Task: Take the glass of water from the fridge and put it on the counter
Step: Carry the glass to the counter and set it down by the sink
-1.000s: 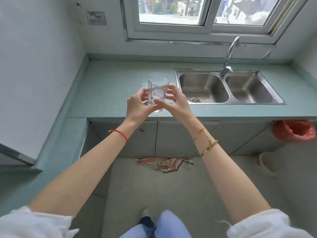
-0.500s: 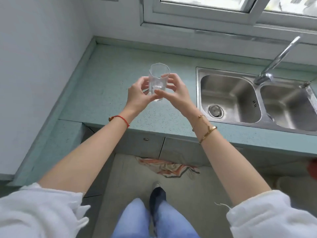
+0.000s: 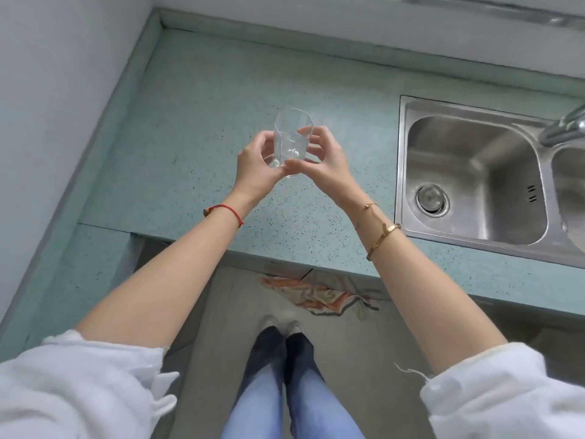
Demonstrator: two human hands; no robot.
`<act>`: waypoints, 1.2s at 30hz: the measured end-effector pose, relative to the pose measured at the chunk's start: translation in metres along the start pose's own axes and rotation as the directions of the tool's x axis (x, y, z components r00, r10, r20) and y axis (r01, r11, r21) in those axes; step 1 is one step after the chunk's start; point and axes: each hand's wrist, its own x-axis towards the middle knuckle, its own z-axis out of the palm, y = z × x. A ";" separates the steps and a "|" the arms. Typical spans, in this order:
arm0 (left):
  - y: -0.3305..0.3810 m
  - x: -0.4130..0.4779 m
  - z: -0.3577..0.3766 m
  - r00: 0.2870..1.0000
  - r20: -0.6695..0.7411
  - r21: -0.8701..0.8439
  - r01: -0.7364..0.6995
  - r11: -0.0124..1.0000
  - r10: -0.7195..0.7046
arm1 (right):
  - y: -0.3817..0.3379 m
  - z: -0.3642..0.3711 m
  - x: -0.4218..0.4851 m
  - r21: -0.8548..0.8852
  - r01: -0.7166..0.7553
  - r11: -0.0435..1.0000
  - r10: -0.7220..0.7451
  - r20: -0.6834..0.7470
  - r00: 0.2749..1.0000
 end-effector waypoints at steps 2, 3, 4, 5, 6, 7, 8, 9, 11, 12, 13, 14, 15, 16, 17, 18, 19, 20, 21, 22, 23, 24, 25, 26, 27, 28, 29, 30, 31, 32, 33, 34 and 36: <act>-0.010 0.007 0.002 1.000 -0.003 0.001 0.010 1.000 -0.010 | 0.009 0.005 0.009 0.001 -0.014 1.000 0.014 0.002 1.000; -0.015 0.011 0.002 1.000 0.000 0.001 0.016 1.000 -0.016 | 0.014 0.008 0.012 0.001 -0.025 1.000 0.025 0.001 1.000; -0.019 0.014 0.002 1.000 0.005 0.001 0.020 1.000 -0.020 | 0.018 0.011 0.015 0.004 -0.039 0.999 0.039 -0.003 0.999; -0.024 0.016 0.003 1.000 0.008 0.005 0.025 1.000 -0.025 | 0.022 0.014 0.016 0.006 -0.051 0.999 0.051 -0.010 0.999; -0.028 0.017 0.004 0.999 0.011 0.008 0.030 1.000 -0.030 | 0.026 0.017 0.018 0.009 -0.060 0.998 0.061 -0.018 0.998; -0.034 0.018 0.004 0.999 0.011 0.009 0.038 0.999 -0.038 | 0.031 0.020 0.019 0.010 -0.072 0.997 0.072 -0.024 0.997; -0.038 0.018 0.005 0.999 0.008 0.006 0.041 0.999 -0.041 | 0.033 0.021 0.019 0.010 -0.077 0.997 0.077 -0.026 0.997; -0.042 0.018 0.005 0.999 0.007 0.003 0.044 0.999 -0.044 | 0.037 0.023 0.020 0.011 -0.081 0.997 0.082 -0.024 0.996; -0.051 0.020 0.005 0.999 0.010 -0.004 0.053 0.999 -0.053 | 0.042 0.026 0.022 0.007 -0.094 0.996 0.094 -0.019 0.995; -0.054 0.021 0.005 0.998 0.012 -0.007 0.056 0.998 -0.056 | 0.044 0.028 0.023 0.001 -0.099 0.995 0.099 -0.020 0.995; -0.057 0.022 0.004 0.998 0.015 -0.009 0.058 0.998 -0.058 | 0.046 0.030 0.024 -0.004 -0.104 0.995 0.104 -0.024 0.994; -0.060 0.023 0.004 0.998 0.015 -0.012 0.058 0.998 -0.058 | 0.048 0.032 0.025 -0.008 -0.108 0.994 0.108 -0.030 0.994; -0.062 0.023 0.005 0.998 0.013 -0.016 0.058 0.998 -0.058 | 0.050 0.034 0.025 -0.010 -0.111 0.994 0.111 -0.035 0.993; -0.065 0.023 0.005 0.998 0.011 -0.022 0.059 0.998 -0.059 | 0.052 0.035 0.025 -0.011 -0.114 0.993 0.113 -0.038 0.993; -0.068 0.023 0.005 0.998 0.013 -0.030 0.062 0.998 -0.061 | 0.054 0.037 0.025 -0.011 -0.117 0.993 0.116 -0.041 0.992; -0.070 0.022 0.005 0.998 0.015 -0.038 0.063 0.997 -0.063 | 0.055 0.038 0.025 -0.012 -0.118 0.993 0.117 -0.042 0.992; -0.072 0.021 0.005 0.998 0.017 -0.046 0.065 0.997 -0.064 | 0.057 0.039 0.024 -0.014 -0.120 0.993 0.119 -0.042 0.992; -0.074 0.020 0.005 0.998 0.018 -0.055 0.067 0.996 -0.067 | 0.058 0.040 0.023 -0.013 -0.122 0.992 0.121 -0.043 0.992; -0.076 0.019 0.005 0.997 0.019 -0.062 0.071 0.996 -0.070 | 0.059 0.041 0.022 -0.011 -0.125 0.992 0.125 -0.044 0.991; -0.078 0.018 0.005 0.997 0.019 -0.064 0.074 0.995 -0.073 | 0.060 0.043 0.021 -0.009 -0.127 0.992 0.126 -0.045 0.991; -0.080 0.018 0.005 0.997 0.021 -0.064 0.077 0.995 -0.076 | 0.062 0.044 0.021 -0.009 -0.128 0.992 0.128 -0.047 0.991; -0.082 0.017 0.005 0.997 0.026 -0.064 0.079 0.995 -0.077 | 0.063 0.045 0.020 -0.011 -0.131 0.991 0.130 -0.050 0.990; -0.084 0.017 0.005 0.997 0.031 -0.065 0.079 0.995 -0.077 | 0.064 0.046 0.019 -0.011 -0.133 0.991 0.132 -0.052 0.990; -0.087 0.017 0.005 0.996 0.036 -0.066 0.078 0.995 -0.076 | 0.066 0.047 0.019 -0.012 -0.134 0.991 0.134 -0.052 0.990; -0.088 0.017 0.004 0.996 0.038 -0.068 0.079 0.995 -0.076 | 0.066 0.048 0.018 -0.013 -0.135 0.991 0.134 -0.052 0.990; -0.089 0.017 0.004 0.996 0.038 -0.074 0.081 0.994 -0.079 | 0.067 0.048 0.018 -0.014 -0.134 0.991 0.133 -0.051 0.990; -0.090 0.017 0.004 0.996 0.038 -0.080 0.084 0.993 -0.081 | 0.068 0.049 0.018 -0.013 -0.132 0.991 0.131 -0.049 0.990; -0.090 0.016 0.004 0.996 0.039 -0.084 0.086 0.993 -0.083 | 0.068 0.050 0.018 -0.012 -0.129 0.992 0.128 -0.047 0.991; -0.091 0.017 0.003 0.996 0.040 -0.086 0.085 0.993 -0.082 | 0.068 0.050 0.017 -0.009 -0.127 0.992 0.126 -0.047 0.991; -0.091 0.017 0.003 0.996 0.042 -0.089 0.083 0.993 -0.079 | 0.068 0.050 0.017 -0.007 -0.127 0.992 0.126 -0.048 0.991; -0.091 0.017 0.003 0.996 0.045 -0.092 0.079 0.993 -0.075 | 0.069 0.051 0.017 -0.005 -0.125 0.992 0.125 -0.049 0.991; -0.091 0.016 0.003 0.996 0.049 -0.092 0.077 0.993 -0.072 | 0.069 0.051 0.017 -0.007 -0.121 0.993 0.121 -0.051 0.991; -0.090 0.016 0.003 0.996 0.058 -0.089 0.076 0.993 -0.071 | 0.069 0.051 0.017 -0.014 -0.115 0.993 0.114 -0.053 0.992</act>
